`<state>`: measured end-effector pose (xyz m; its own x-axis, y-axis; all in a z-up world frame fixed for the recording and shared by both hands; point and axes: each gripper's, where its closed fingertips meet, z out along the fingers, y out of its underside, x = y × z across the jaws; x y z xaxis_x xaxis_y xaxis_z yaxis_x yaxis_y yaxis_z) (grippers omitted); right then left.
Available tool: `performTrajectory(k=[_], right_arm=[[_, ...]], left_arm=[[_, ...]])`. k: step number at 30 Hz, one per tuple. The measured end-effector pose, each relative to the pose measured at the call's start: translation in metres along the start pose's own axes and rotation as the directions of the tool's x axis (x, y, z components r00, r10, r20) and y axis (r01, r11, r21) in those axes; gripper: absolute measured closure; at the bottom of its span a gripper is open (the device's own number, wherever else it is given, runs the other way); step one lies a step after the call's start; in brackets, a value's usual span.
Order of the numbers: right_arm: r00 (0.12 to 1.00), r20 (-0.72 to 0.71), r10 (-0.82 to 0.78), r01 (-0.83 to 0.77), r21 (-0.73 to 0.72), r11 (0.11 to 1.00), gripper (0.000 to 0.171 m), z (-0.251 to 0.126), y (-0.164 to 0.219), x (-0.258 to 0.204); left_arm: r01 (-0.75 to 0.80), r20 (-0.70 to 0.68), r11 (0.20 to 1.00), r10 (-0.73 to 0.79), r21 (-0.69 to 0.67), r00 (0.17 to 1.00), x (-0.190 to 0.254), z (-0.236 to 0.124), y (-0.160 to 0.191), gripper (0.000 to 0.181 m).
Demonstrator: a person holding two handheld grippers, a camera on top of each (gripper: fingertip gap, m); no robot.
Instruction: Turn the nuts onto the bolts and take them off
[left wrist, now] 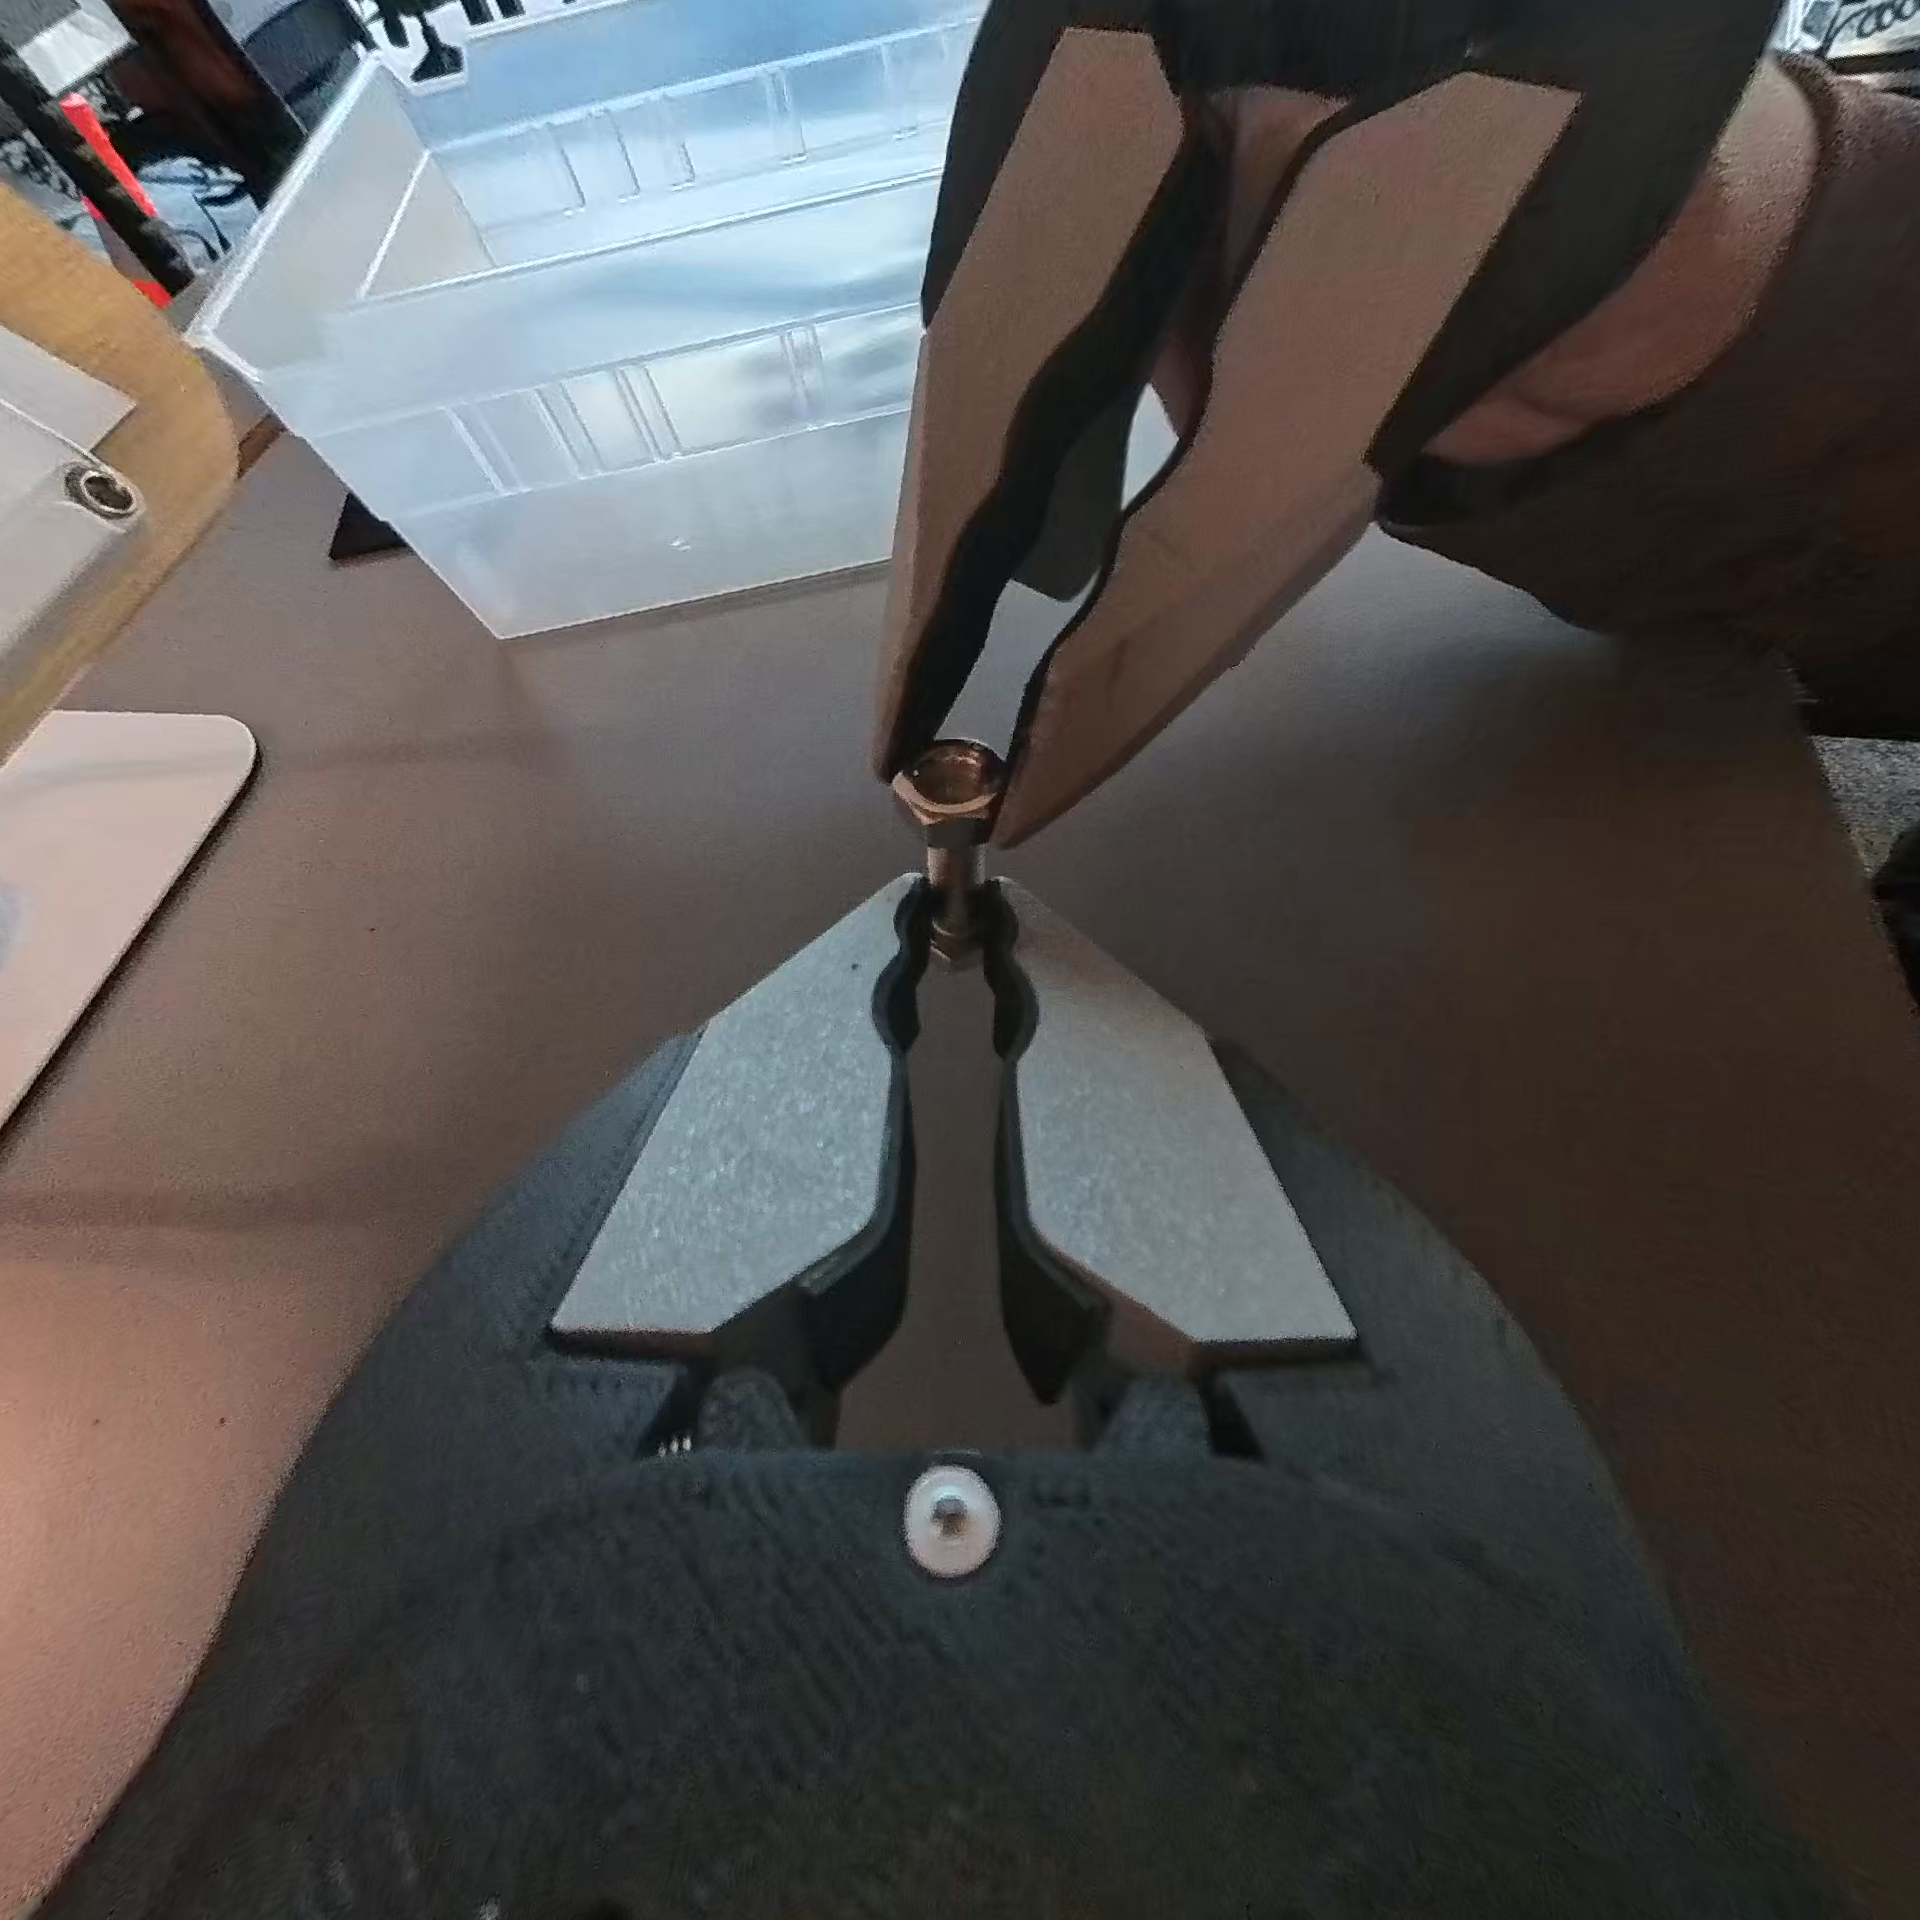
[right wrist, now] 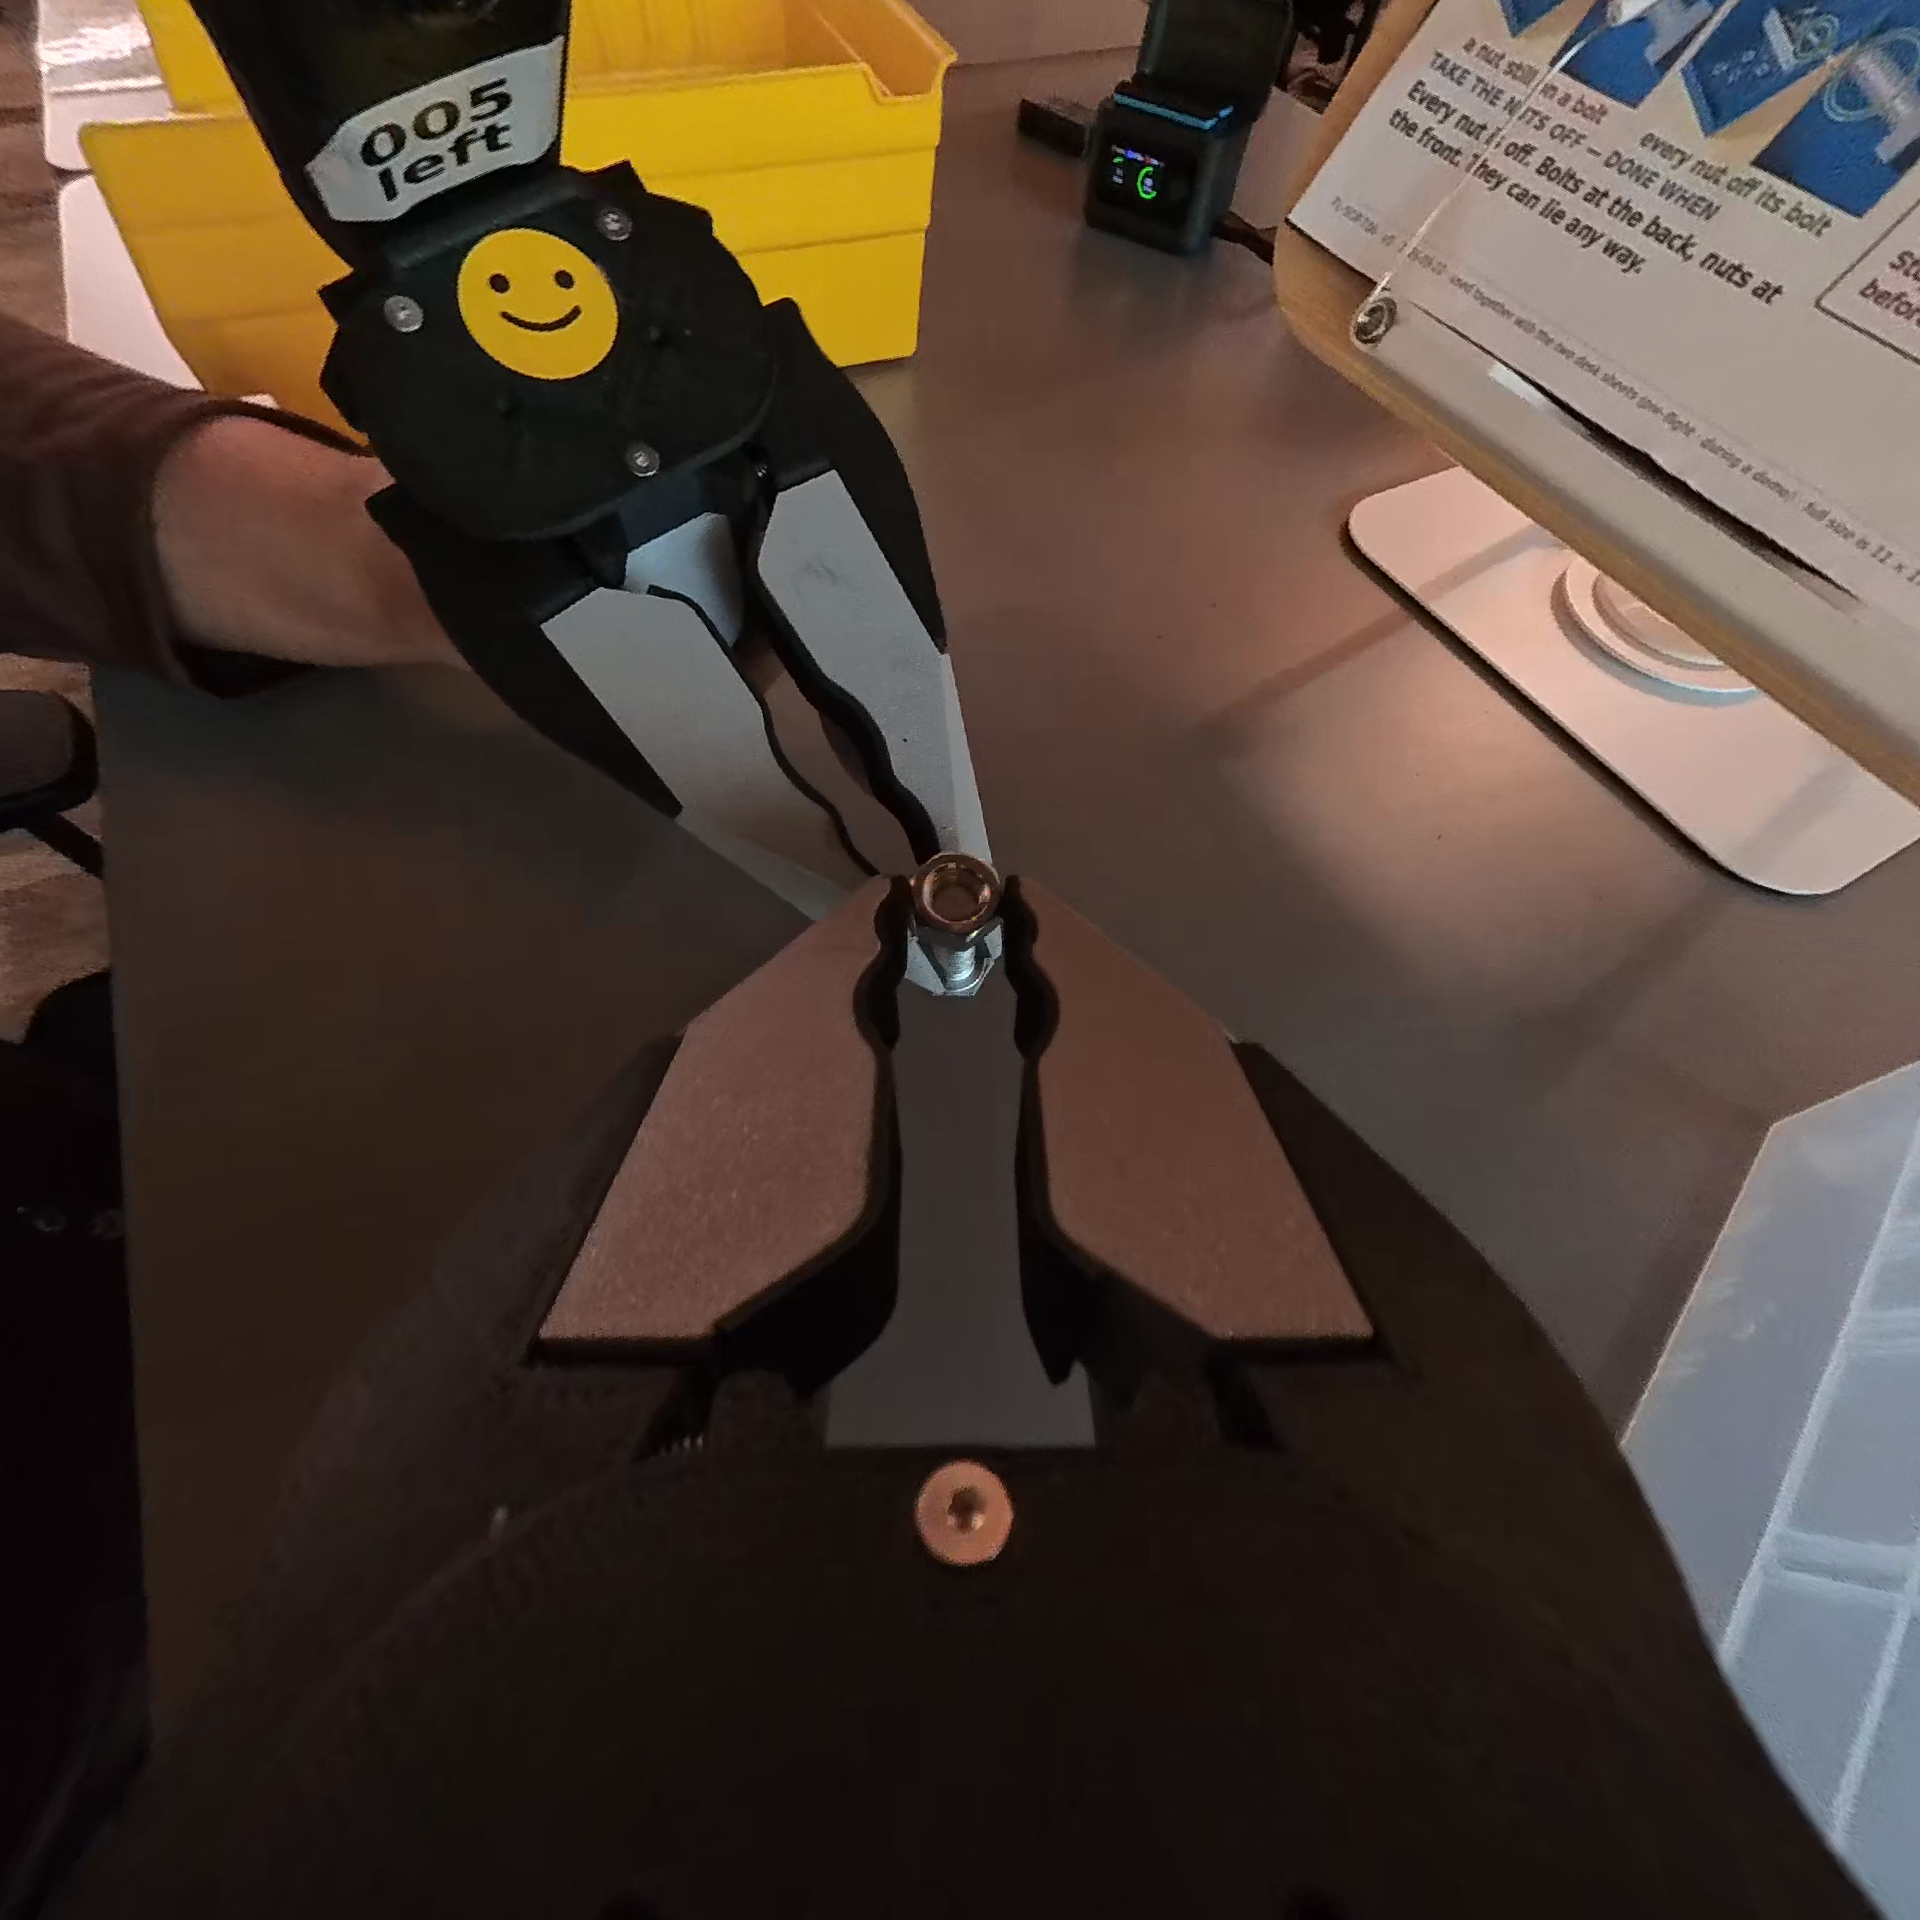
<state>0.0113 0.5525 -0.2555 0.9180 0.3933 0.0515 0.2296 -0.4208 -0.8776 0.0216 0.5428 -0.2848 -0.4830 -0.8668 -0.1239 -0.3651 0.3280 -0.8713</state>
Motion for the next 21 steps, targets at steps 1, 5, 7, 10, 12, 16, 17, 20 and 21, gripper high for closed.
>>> performTrajectory(k=[1, 5, 7, 10, 12, 16, 17, 20, 21], right_arm=[[1.000, -0.003, 0.012, -0.012, 0.000, 1.000, 0.156, 0.001, 0.000, 0.001], [0.998, -0.021, 0.063, -0.063, 0.001, 0.998, 0.156, 0.004, -0.001, 0.005], [0.995, -0.036, 0.093, -0.093, 0.000, 0.996, 0.157, 0.006, -0.001, 0.008], [0.989, -0.064, 0.133, -0.133, -0.004, 0.991, 0.157, 0.010, 0.001, 0.012], [0.985, -0.078, 0.151, -0.152, -0.006, 0.988, 0.156, 0.013, 0.001, 0.014], [0.983, -0.091, 0.160, -0.161, -0.001, 0.987, 0.157, 0.019, -0.002, 0.018], [0.983, -0.092, 0.158, -0.159, -0.001, 0.987, 0.157, 0.020, -0.002, 0.018], [0.983, -0.091, 0.158, -0.158, 0.004, 0.987, 0.157, 0.020, -0.003, 0.019], [0.983, -0.089, 0.161, -0.161, 0.006, 0.987, 0.157, 0.020, -0.003, 0.019]], left_arm=[[0.007, 0.005, 1.000, -0.007, -0.001, 1.000, -0.001, 0.000, 0.000, 0.173], [0.026, 0.037, 1.000, -0.025, -0.007, 0.999, -0.006, 0.000, 0.002, 0.173], [0.037, 0.057, 0.999, -0.037, -0.010, 0.998, -0.009, 0.001, 0.003, 0.173], [0.059, 0.089, 0.998, -0.057, -0.022, 0.994, -0.014, 0.003, 0.006, 0.173], [0.073, 0.101, 0.997, -0.069, -0.029, 0.992, -0.017, 0.003, 0.008, 0.173], [0.083, 0.125, 0.996, -0.078, -0.034, 0.989, -0.024, 0.001, 0.010, 0.173], [0.085, 0.126, 0.996, -0.080, -0.033, 0.989, -0.024, 0.001, 0.011, 0.173], [0.098, 0.112, 0.995, -0.095, -0.020, 0.989, -0.024, 0.000, 0.010, 0.173], [0.100, 0.108, 0.995, -0.097, -0.018, 0.989, -0.024, 0.001, 0.010, 0.173]])
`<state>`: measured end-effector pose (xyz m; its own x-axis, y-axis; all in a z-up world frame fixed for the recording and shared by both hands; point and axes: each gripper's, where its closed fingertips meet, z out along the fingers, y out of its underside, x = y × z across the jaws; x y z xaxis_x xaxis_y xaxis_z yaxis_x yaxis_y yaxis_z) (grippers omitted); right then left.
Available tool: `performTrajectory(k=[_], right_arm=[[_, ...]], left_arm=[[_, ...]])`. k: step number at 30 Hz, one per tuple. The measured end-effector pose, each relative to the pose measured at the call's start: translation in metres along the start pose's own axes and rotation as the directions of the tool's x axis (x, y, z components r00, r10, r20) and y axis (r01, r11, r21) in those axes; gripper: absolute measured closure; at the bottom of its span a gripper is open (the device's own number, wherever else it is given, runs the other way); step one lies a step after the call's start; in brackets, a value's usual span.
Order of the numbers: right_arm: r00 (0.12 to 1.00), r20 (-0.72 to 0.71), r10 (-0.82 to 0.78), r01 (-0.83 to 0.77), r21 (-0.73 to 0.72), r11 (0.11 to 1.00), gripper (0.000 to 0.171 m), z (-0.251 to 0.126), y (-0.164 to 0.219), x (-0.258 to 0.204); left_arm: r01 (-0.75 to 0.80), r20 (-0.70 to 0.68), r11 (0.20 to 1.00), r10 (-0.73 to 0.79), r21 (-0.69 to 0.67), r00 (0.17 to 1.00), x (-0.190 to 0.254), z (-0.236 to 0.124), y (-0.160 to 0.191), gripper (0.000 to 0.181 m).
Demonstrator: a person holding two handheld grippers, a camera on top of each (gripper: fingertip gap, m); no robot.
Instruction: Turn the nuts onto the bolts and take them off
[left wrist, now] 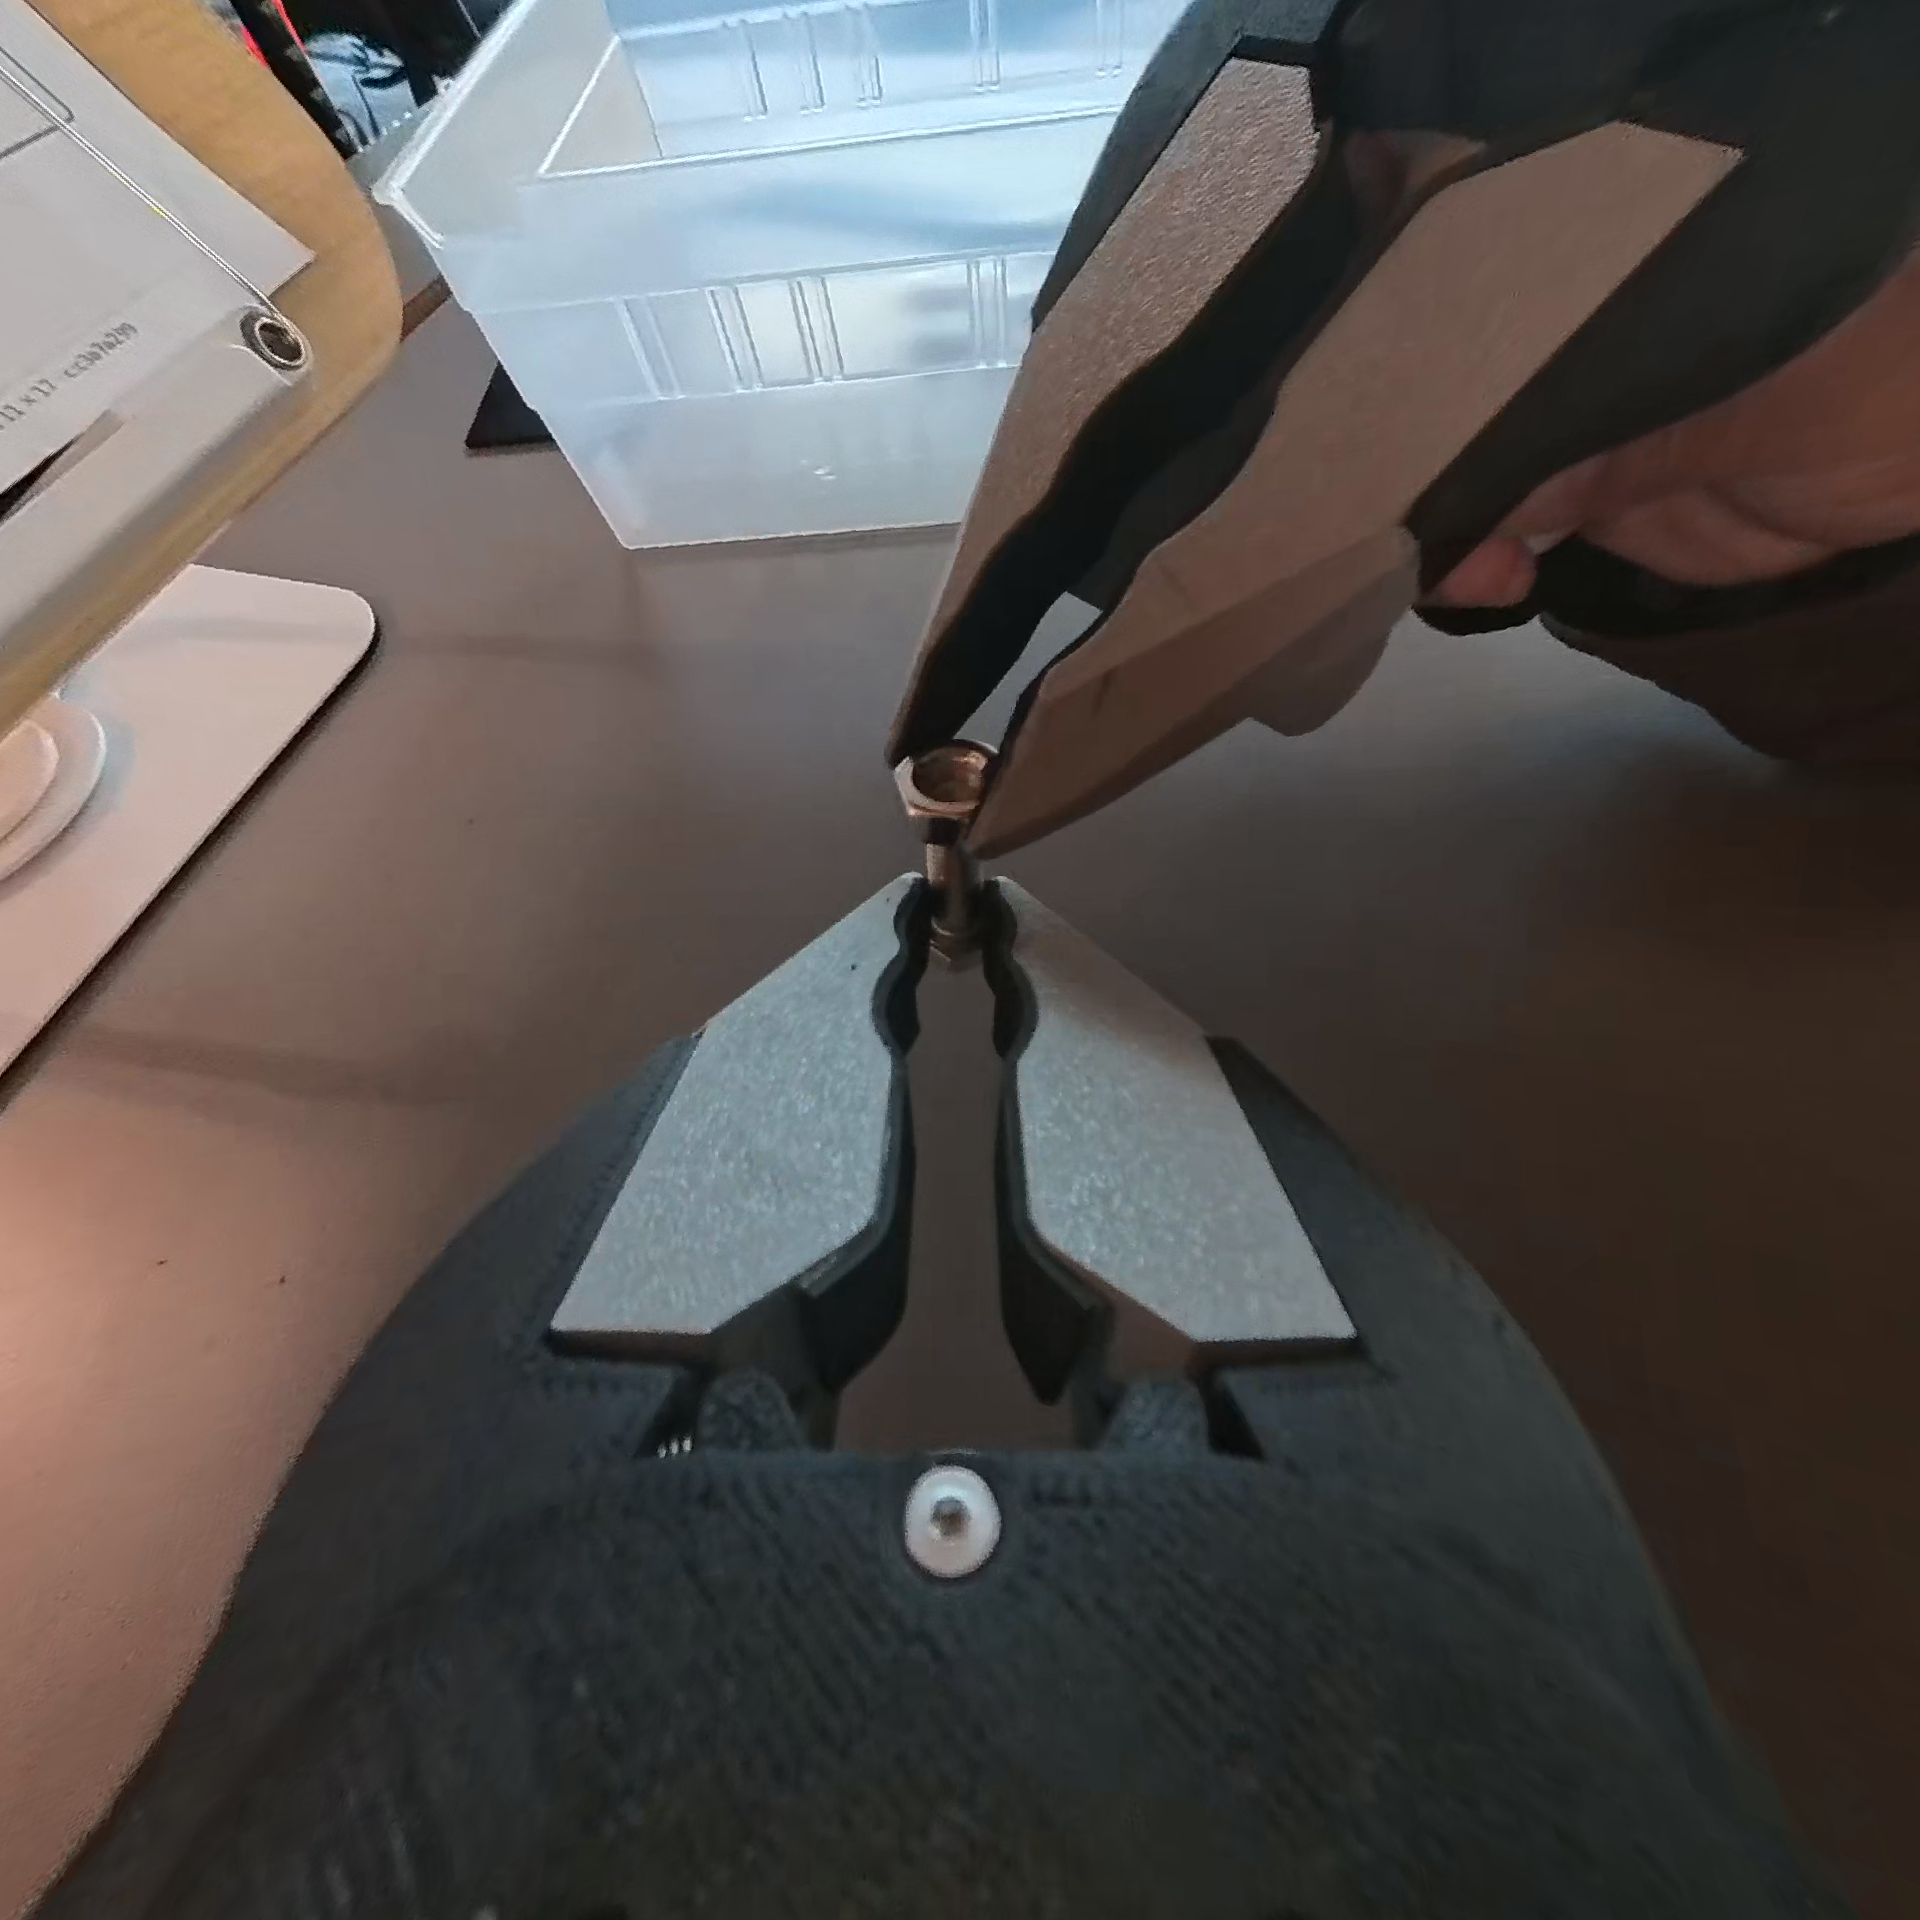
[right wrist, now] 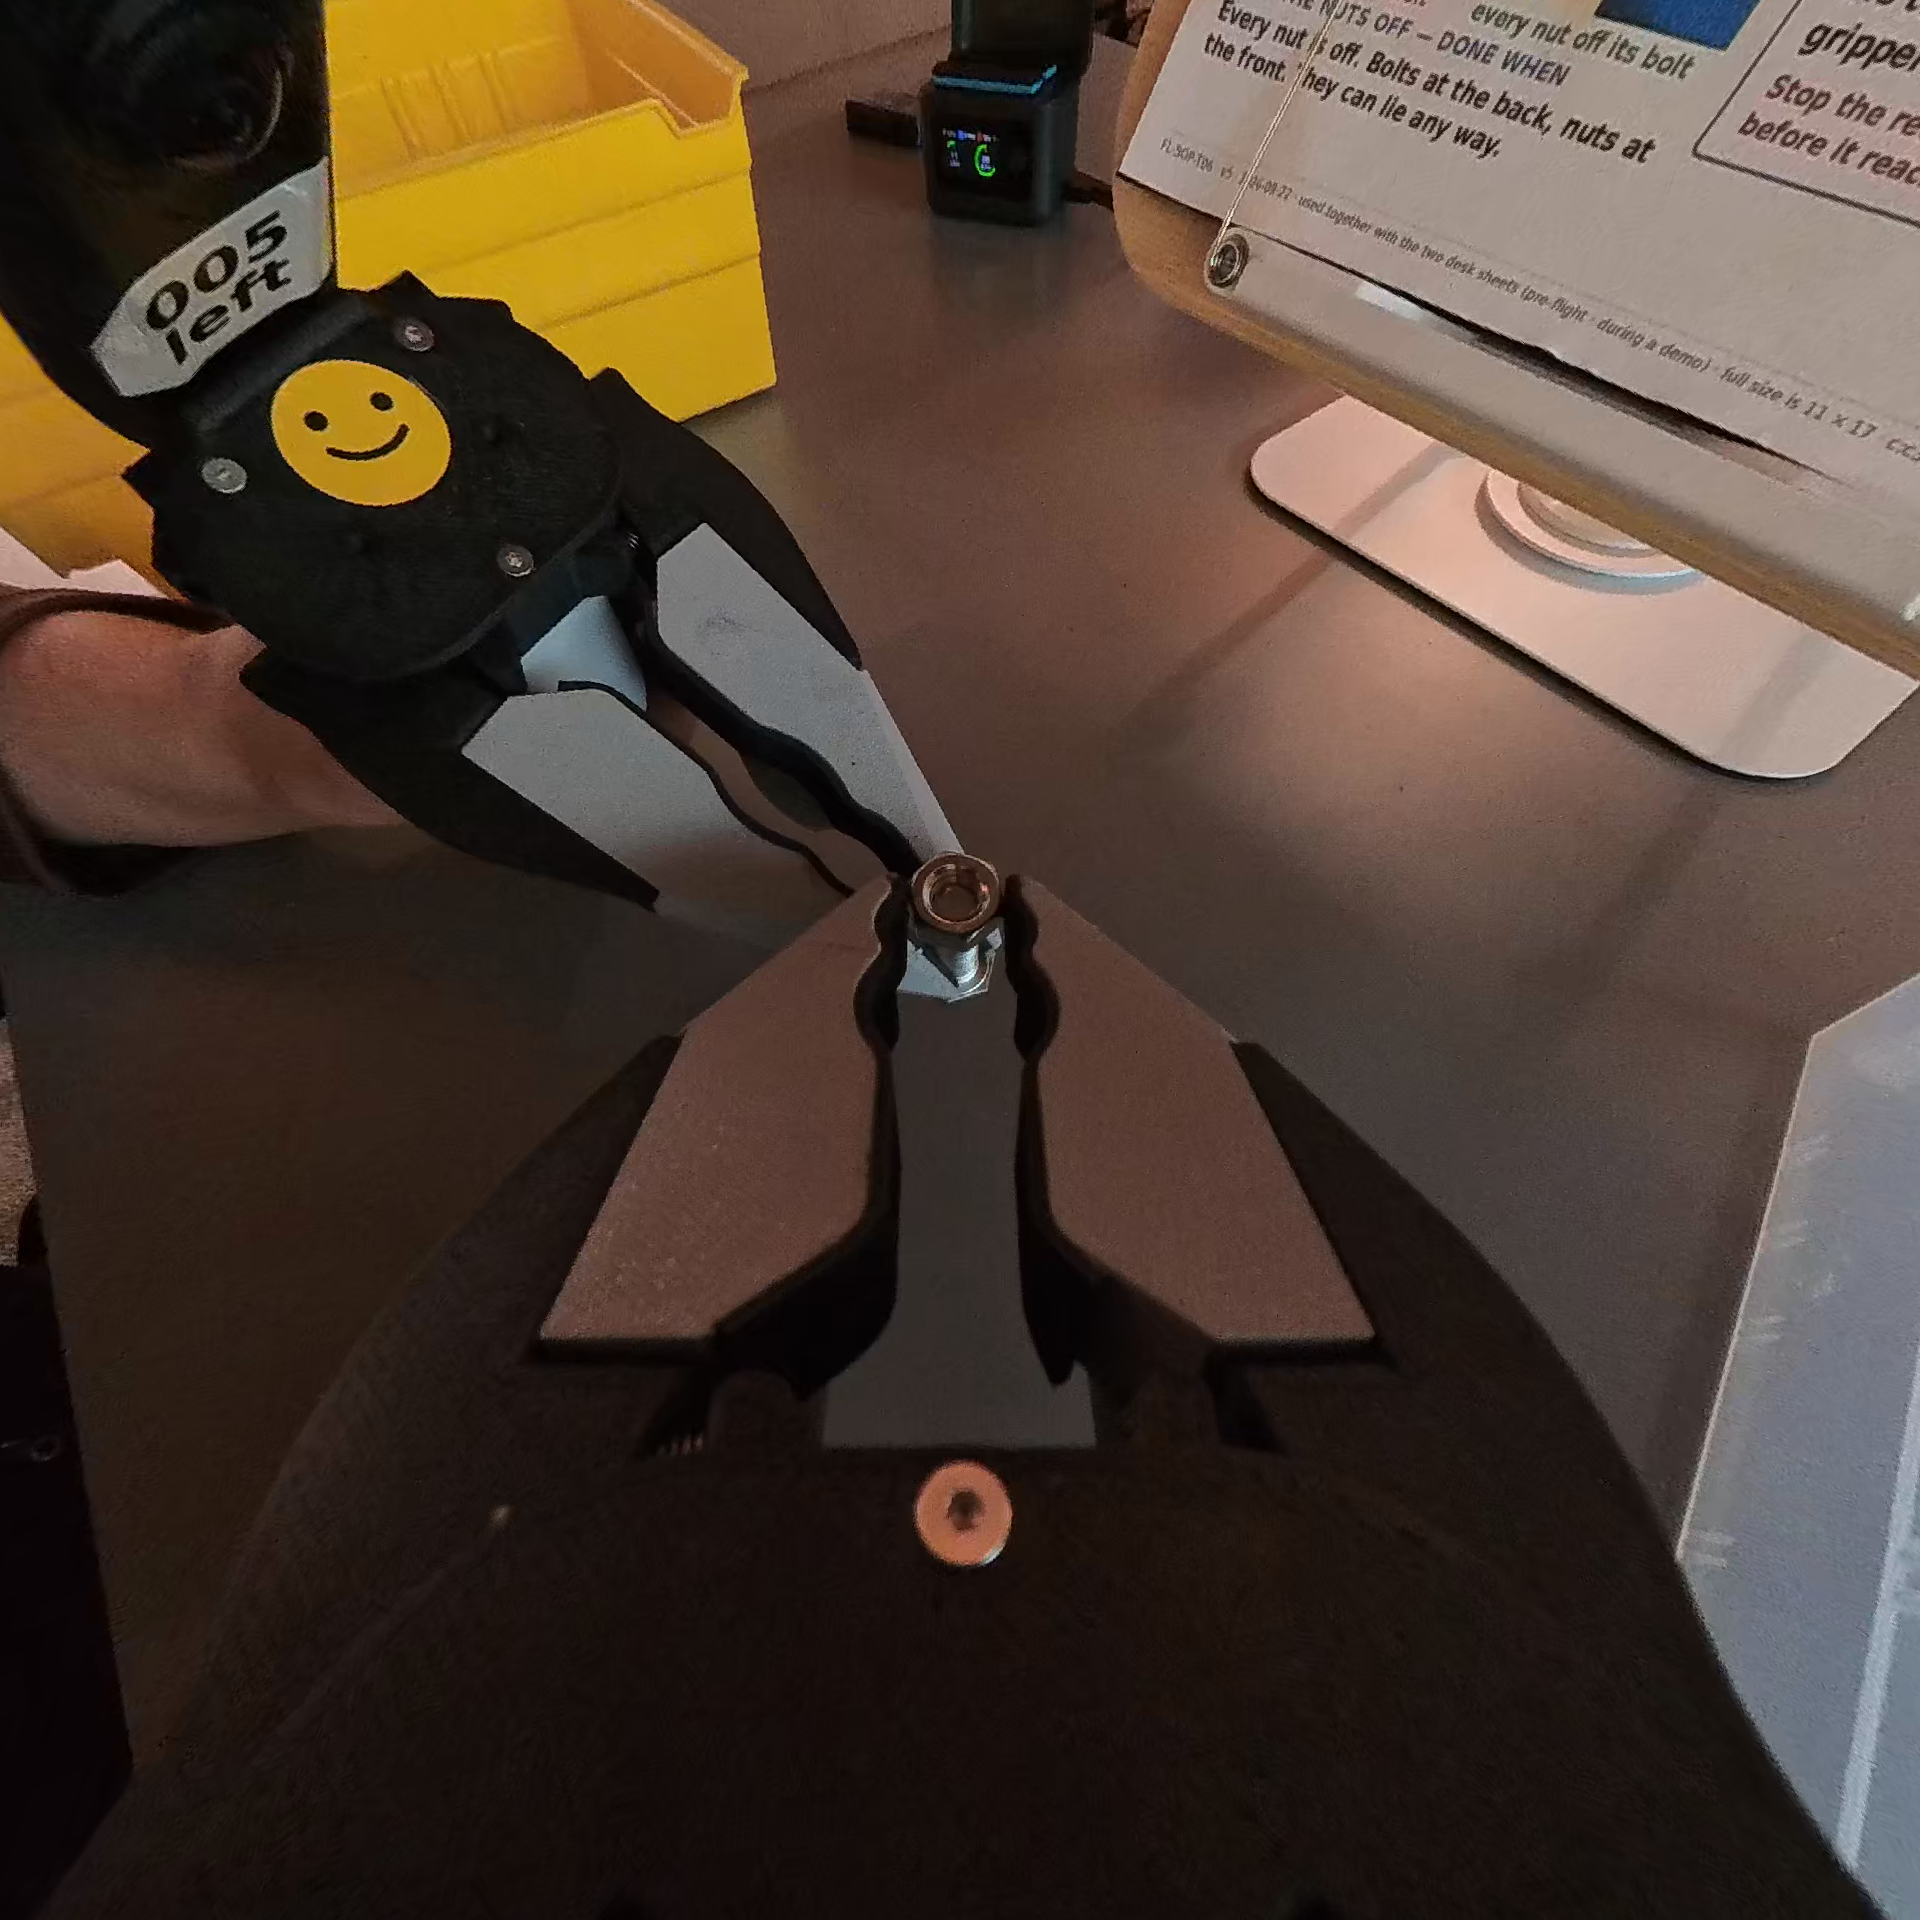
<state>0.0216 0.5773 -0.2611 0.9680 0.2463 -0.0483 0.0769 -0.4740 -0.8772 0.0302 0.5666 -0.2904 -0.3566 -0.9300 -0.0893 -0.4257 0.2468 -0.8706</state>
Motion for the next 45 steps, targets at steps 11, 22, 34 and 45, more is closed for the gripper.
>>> performTrajectory(k=[11, 22, 34, 45], right_arm=[[1.000, 0.018, -0.012, 0.011, 0.043, 0.999, 0.153, -0.004, -0.003, 0.001], [0.990, 0.135, 0.031, -0.055, 0.175, 0.983, 0.139, -0.025, -0.015, -0.003], [0.984, 0.178, -0.020, -0.015, 0.195, 0.981, 0.133, -0.016, -0.018, -0.018], [0.990, 0.134, -0.046, 0.020, 0.191, 0.981, 0.135, -0.017, -0.018, -0.015]], left_arm=[[-0.021, -0.016, 1.000, 0.022, 0.018, 1.000, 0.002, -0.001, -0.002, 0.173], [0.061, -0.092, 0.994, -0.053, 0.092, 0.994, -0.003, -0.011, -0.011, 0.173], [0.019, -0.122, 0.992, -0.004, 0.122, 0.993, 0.005, -0.016, -0.019, 0.173], [0.042, -0.112, 0.993, -0.029, 0.108, 0.993, 0.000, -0.015, -0.016, 0.173]])
